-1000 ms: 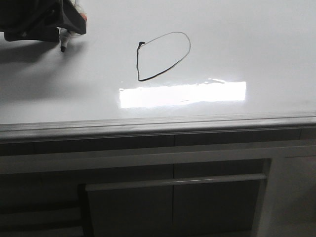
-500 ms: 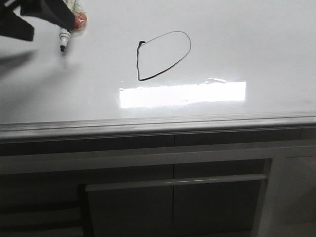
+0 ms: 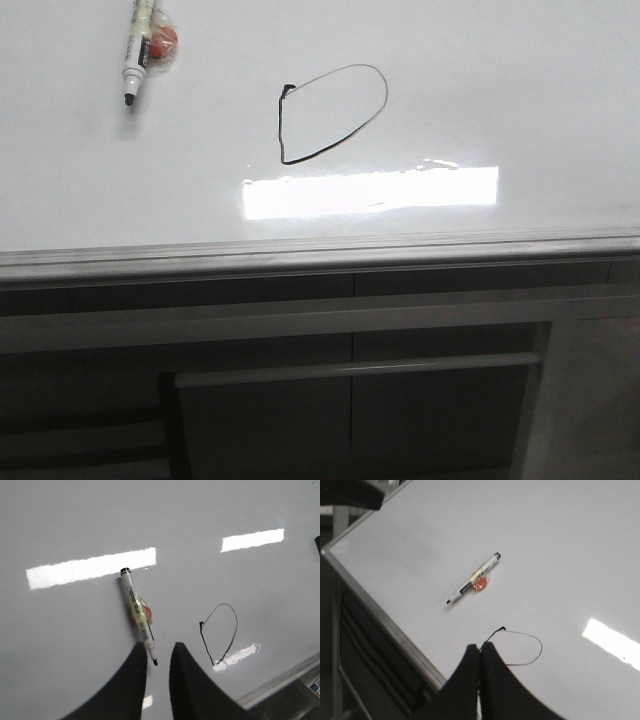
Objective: Write number 0 on whiteboard
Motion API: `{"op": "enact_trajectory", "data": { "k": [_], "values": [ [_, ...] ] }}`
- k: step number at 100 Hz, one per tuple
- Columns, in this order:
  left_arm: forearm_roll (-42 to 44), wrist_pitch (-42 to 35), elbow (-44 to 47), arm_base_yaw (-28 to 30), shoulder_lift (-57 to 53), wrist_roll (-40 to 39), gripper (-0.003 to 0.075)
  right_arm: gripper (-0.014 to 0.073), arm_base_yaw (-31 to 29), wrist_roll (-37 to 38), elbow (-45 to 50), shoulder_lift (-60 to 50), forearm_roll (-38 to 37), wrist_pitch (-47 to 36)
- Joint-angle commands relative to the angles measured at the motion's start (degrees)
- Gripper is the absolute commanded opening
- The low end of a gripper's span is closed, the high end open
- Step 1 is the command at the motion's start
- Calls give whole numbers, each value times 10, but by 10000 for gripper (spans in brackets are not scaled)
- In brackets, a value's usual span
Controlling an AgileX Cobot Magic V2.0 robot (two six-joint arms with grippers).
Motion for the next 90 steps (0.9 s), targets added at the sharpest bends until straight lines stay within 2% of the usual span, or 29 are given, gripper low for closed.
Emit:
{"op": "enact_trajectory", "data": {
  "k": [1, 9, 19, 37, 90],
  "values": [
    [1, -18, 27, 1, -47, 0, 31, -69, -5, 3, 52, -36, 41, -165],
    [1, -4, 60, 1, -93, 0, -20, -69, -5, 3, 111, -62, 79, -232],
    [-6, -3, 91, 1, -135, 0, -20, -69, -5, 3, 149, -81, 98, -264],
    [-14, -3, 104, 1, -166, 0, -20, -69, -5, 3, 156, -87, 98, -266],
    [-14, -2, 111, 1, -166, 0, -20, -69, -5, 3, 156, -87, 98, -266]
  ]
}}
